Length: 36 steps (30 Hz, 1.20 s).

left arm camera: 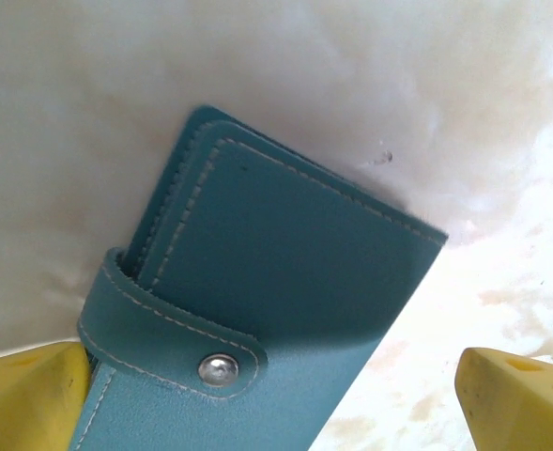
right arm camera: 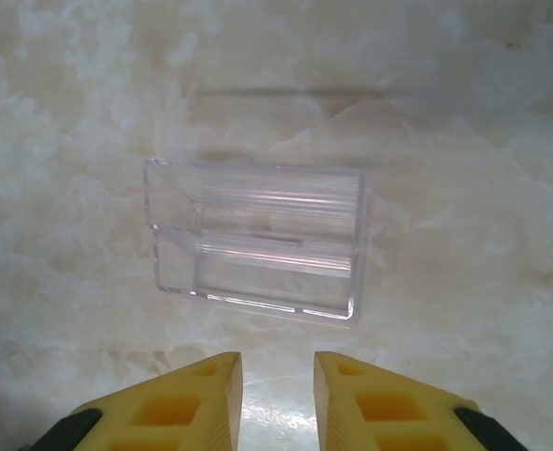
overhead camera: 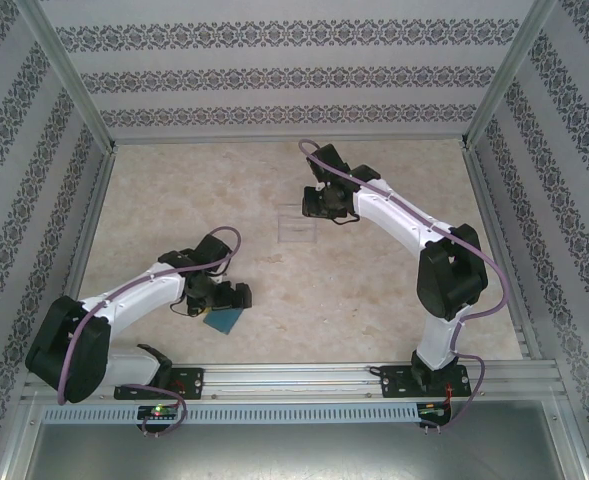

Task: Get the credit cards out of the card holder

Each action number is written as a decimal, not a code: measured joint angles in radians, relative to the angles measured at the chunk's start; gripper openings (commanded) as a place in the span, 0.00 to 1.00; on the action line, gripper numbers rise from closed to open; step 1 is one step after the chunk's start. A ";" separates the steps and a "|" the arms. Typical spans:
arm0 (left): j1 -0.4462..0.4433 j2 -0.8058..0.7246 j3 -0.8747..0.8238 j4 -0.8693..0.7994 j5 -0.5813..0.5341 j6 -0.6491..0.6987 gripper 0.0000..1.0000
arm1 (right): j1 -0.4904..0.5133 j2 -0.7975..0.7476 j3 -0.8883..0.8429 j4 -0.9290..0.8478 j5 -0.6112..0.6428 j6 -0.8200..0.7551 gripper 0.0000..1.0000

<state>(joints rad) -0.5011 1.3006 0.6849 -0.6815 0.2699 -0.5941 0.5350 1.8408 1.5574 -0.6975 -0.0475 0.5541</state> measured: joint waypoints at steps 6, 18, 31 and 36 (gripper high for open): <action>-0.077 0.079 0.029 -0.050 -0.063 -0.024 1.00 | 0.000 0.000 -0.013 0.004 -0.003 0.000 0.29; -0.160 0.270 0.158 -0.130 -0.163 -0.048 0.89 | -0.001 -0.014 -0.043 0.013 -0.003 -0.003 0.30; -0.195 0.358 0.312 -0.119 -0.117 -0.134 0.71 | -0.053 -0.111 -0.161 0.034 -0.003 -0.008 0.30; -0.219 0.442 0.453 -0.119 -0.121 -0.175 0.70 | -0.090 -0.155 -0.219 0.042 -0.007 -0.012 0.31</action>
<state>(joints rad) -0.7200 1.7428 1.1381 -0.8005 0.1493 -0.7696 0.4454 1.6859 1.3380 -0.6559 -0.0544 0.5423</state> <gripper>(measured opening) 0.701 0.304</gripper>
